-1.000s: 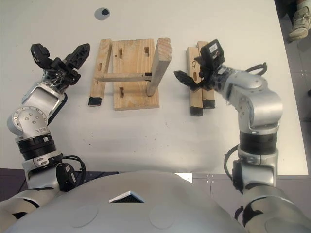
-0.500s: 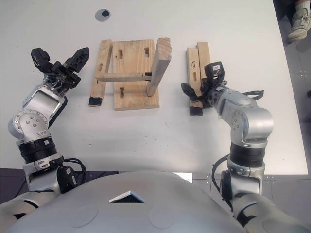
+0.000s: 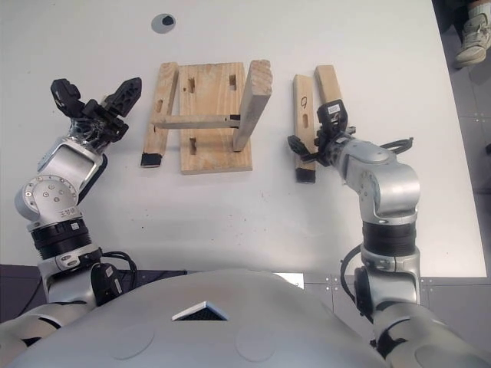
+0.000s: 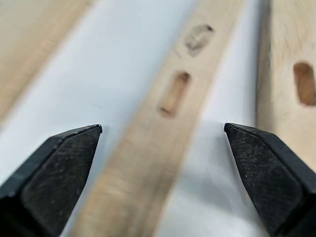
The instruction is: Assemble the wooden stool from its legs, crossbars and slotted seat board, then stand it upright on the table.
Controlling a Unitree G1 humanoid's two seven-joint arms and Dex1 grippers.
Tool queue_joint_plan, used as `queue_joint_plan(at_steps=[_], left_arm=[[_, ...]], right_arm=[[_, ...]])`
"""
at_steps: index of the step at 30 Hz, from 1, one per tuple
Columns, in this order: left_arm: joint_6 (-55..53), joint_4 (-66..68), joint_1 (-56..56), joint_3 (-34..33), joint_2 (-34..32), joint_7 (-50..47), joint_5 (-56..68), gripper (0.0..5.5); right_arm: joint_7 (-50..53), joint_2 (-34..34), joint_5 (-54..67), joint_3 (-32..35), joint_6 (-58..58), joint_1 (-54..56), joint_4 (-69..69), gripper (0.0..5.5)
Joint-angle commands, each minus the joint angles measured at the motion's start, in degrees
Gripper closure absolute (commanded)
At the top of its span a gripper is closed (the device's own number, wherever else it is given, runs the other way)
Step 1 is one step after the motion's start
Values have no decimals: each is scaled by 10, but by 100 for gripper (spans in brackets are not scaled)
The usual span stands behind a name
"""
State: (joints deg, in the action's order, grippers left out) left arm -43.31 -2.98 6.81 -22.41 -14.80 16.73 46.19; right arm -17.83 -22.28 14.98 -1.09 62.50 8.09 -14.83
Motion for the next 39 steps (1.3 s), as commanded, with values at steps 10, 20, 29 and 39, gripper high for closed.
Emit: queue_joint_plan(at_steps=[10, 20, 29, 39], left_arm=[[8, 12, 12, 4, -6, 0, -14, 137], [141, 28, 109, 17, -68, 43, -106, 137], [24, 47, 256, 74, -51, 193, 29, 137], [-94, -1, 287, 74, -12, 225, 208, 137]], right_arm=[[-8, -15, -10, -27, 8, -4, 9, 256], [-39, 18, 19, 16, -77, 66, 37, 347], [-316, 52, 203, 96, -270, 335, 247, 348], [-467, 36, 285, 50, -174, 375, 274, 348]])
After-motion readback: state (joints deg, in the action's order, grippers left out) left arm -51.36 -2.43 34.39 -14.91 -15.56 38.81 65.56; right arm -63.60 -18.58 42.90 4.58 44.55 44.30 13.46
